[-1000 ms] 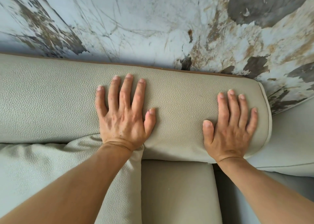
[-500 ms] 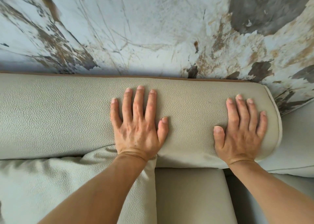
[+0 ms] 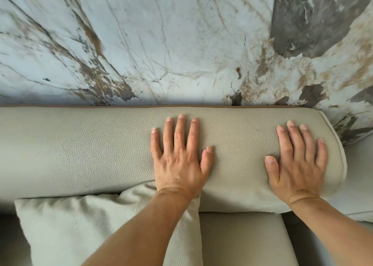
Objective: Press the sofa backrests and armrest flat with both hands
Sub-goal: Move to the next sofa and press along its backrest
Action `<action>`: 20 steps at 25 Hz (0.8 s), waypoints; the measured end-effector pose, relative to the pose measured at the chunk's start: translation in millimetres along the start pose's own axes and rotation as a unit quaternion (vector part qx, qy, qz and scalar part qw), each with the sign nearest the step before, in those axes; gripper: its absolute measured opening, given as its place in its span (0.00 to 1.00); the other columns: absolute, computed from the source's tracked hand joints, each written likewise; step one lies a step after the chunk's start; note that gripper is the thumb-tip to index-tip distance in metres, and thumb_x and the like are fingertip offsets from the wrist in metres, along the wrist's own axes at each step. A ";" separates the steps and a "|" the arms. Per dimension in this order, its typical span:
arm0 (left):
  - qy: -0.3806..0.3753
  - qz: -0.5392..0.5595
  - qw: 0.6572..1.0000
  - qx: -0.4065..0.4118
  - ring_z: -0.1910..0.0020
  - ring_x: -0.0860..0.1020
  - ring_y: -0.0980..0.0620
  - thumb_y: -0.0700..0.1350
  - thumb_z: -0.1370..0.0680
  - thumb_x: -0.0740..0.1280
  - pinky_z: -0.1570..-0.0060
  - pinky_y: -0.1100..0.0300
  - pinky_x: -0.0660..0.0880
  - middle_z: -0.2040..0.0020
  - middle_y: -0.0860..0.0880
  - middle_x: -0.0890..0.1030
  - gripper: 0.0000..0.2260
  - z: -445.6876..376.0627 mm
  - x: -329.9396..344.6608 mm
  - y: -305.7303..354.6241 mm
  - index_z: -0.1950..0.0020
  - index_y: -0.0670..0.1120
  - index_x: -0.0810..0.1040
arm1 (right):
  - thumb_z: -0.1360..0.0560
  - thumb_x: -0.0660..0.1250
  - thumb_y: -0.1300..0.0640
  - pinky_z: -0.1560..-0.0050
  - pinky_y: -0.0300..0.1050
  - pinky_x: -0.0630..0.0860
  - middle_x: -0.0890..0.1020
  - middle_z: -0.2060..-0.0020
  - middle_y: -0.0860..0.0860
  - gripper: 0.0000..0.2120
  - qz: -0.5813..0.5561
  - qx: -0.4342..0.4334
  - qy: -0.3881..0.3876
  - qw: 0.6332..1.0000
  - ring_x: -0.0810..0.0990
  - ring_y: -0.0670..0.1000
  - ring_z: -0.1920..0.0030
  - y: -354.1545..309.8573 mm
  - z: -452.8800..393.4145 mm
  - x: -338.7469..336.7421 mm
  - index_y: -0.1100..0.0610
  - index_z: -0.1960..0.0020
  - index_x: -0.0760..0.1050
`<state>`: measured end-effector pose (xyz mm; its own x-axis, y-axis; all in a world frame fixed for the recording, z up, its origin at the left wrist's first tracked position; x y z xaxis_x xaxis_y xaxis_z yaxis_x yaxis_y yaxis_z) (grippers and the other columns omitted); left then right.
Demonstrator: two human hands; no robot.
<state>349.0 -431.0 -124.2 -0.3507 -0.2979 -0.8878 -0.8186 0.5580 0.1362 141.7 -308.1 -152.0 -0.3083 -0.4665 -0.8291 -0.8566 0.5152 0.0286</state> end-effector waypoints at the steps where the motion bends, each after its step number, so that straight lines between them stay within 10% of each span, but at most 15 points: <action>1: -0.025 0.014 1.000 -0.005 0.24 0.61 0.42 0.60 0.22 0.53 0.26 0.42 0.47 0.25 0.46 0.67 0.29 -2.1 -6.5 1.0 0.24 0.49 0.65 | 0.21 0.43 0.40 0.27 0.64 0.51 0.61 0.24 0.56 0.32 0.003 0.004 -0.032 0.999 0.57 0.59 0.24 0.4 -2.0 -7.2 0.55 0.22 0.54; 9: -0.183 0.052 0.981 0.041 0.22 0.37 0.53 0.58 0.19 0.45 0.26 0.53 0.33 0.20 0.55 0.40 0.28 48.1 -43.3 -37.4 0.20 0.54 0.43 | 0.22 0.42 0.39 0.25 0.55 0.45 0.45 0.21 0.50 0.33 -0.045 0.126 -0.255 0.958 0.44 0.53 0.22 -36.0 5.3 -58.1 0.52 0.21 0.43; 20: -0.278 0.010 0.960 -0.015 0.22 0.37 0.48 0.61 0.20 0.39 0.25 0.47 0.36 0.20 0.52 0.39 0.29 122.8 -142.1 -159.2 0.21 0.55 0.41 | 0.23 0.38 0.34 0.26 0.58 0.40 0.40 0.21 0.47 0.33 -0.039 0.051 -0.381 0.922 0.40 0.51 0.22 -181.4 72.2 -164.8 0.47 0.22 0.39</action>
<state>585.0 -382.4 -73.8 -0.0758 0.1776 -0.9812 -0.8295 0.5349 0.1609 377.8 -272.8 -60.8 0.1674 0.1157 -0.9791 -0.8083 0.5848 -0.0690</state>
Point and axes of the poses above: each hand's wrist, its own z-axis away from the middle knuckle, its own x-axis out of the palm, y = z × x, the point moved 1 cm from there along -z, towards the middle knuckle
